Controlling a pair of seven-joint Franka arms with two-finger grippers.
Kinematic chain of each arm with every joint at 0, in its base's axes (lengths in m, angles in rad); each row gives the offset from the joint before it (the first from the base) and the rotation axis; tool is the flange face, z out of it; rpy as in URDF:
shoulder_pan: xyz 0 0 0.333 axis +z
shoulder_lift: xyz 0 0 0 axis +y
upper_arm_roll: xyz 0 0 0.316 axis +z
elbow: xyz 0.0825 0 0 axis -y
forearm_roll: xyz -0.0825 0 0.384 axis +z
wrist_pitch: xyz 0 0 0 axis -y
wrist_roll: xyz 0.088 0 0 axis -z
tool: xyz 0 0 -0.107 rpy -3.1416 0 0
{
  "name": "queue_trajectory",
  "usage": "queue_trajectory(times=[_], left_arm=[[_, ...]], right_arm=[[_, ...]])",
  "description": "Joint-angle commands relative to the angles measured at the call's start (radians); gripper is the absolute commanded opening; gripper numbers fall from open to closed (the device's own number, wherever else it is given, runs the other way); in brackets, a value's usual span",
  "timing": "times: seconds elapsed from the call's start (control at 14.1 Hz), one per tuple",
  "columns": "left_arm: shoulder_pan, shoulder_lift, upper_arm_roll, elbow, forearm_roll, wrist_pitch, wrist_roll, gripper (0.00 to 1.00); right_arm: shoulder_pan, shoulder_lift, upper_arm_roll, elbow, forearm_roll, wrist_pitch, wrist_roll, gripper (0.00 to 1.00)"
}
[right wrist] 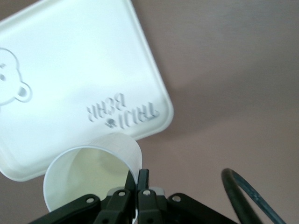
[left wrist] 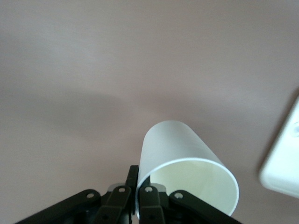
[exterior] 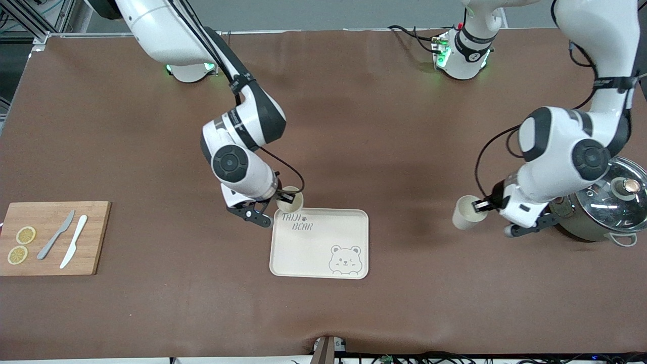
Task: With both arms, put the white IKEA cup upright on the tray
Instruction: 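Carry the cups with both grippers and lower them onto the tray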
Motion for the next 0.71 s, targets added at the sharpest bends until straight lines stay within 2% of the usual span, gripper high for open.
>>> queue_trajectory(times=[0.0, 0.35, 0.57, 0.64], left_arm=[[-0.081, 0.134, 0.003, 0.185, -0.021, -0.033, -0.156, 0.0], [-0.209, 0.303, 0.004, 0.397, -0.024, -0.027, -0.383, 0.0], [-0.26, 0.346, 0.009, 0.422, -0.025, 0.033, -0.472, 0.0], [-0.285, 0.358, 0.009, 0.422, -0.025, 0.05, -0.502, 0.0]], right_arm=[[0.002, 0.06, -0.012, 0.062, 0.003, 0.033, 0.018, 0.0], [-0.017, 0.103, -0.017, 0.068, -0.031, 0.082, 0.012, 0.0], [-0.022, 0.124, -0.017, 0.071, -0.047, 0.097, 0.017, 0.0], [-0.03, 0.129, -0.017, 0.071, -0.045, 0.099, 0.015, 0.05]])
